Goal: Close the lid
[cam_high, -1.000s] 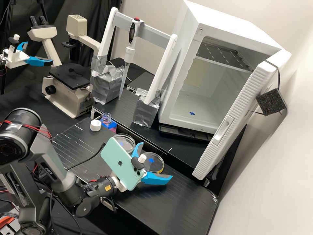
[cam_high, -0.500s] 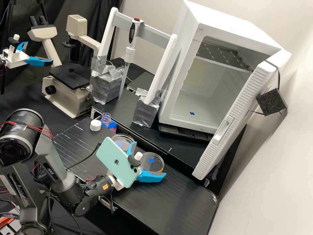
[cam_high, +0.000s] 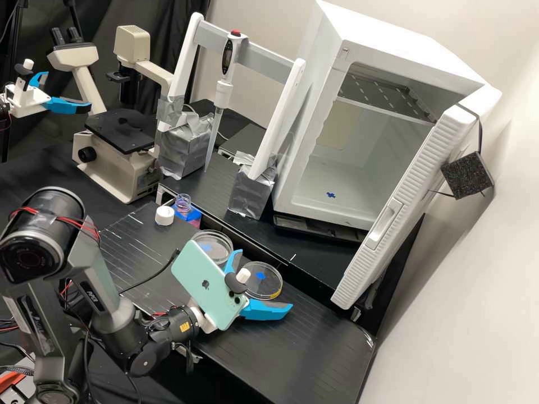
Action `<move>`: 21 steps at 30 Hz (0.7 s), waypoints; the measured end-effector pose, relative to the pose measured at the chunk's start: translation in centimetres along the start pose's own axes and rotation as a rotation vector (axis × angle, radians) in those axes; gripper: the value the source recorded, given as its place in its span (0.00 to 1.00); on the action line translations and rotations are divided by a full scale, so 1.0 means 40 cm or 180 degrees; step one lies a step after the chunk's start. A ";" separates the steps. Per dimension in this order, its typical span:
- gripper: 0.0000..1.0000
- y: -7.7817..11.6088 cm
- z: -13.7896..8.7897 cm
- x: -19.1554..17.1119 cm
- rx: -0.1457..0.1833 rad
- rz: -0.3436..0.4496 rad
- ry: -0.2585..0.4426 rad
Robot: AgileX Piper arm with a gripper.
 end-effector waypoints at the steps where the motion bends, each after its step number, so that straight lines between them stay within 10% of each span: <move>1: 1.00 0.002 0.000 0.001 -0.0006 0.0002 0.0000; 21: 1.00 -0.017 0.011 0.016 -0.0072 -0.0110 0.0023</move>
